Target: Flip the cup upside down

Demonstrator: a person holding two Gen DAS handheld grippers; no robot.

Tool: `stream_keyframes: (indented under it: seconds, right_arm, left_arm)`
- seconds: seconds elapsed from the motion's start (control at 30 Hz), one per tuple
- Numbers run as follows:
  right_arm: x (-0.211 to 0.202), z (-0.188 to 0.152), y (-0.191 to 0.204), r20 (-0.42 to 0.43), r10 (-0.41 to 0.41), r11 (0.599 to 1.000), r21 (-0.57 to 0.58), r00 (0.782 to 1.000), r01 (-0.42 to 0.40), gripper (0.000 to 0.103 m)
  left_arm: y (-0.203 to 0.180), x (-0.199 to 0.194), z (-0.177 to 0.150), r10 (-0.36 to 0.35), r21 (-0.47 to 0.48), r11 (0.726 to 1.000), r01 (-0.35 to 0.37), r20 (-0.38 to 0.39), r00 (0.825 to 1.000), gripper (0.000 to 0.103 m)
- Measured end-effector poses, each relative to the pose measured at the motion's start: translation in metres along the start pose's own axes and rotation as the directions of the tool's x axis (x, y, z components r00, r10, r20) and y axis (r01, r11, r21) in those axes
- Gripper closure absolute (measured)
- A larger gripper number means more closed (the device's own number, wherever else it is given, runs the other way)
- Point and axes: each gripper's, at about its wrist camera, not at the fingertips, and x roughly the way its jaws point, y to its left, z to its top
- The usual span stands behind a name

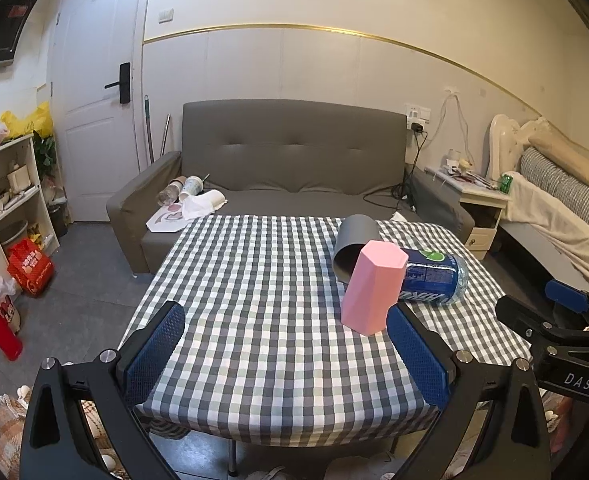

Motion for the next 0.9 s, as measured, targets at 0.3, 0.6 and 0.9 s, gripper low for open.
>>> stream_keyframes:
  seconds: [0.3,0.6,0.9]
  right_arm:
    - [0.0028,-0.0004,0.0006,-0.011,-0.011,1.000,-0.007,1.000,0.011,0.000]
    - [0.0038,-0.0013,0.0011,-0.022,-0.020,1.000,-0.014,1.000,0.020,0.000]
    - [0.0039,-0.0008,0.0014,-0.021,-0.024,1.000,-0.015,0.999,0.024,0.000]
  left_arm:
    - [0.0011,0.0015,0.0002,0.013,-0.006,1.000,-0.013,-0.011,1.000,0.000]
    - [0.0004,0.0006,-0.0001,0.020,0.001,1.000,-0.020,-0.007,1.000,0.000]
    - [0.0002,-0.0001,-0.0002,0.019,0.005,1.000,-0.019,-0.006,1.000,0.000]
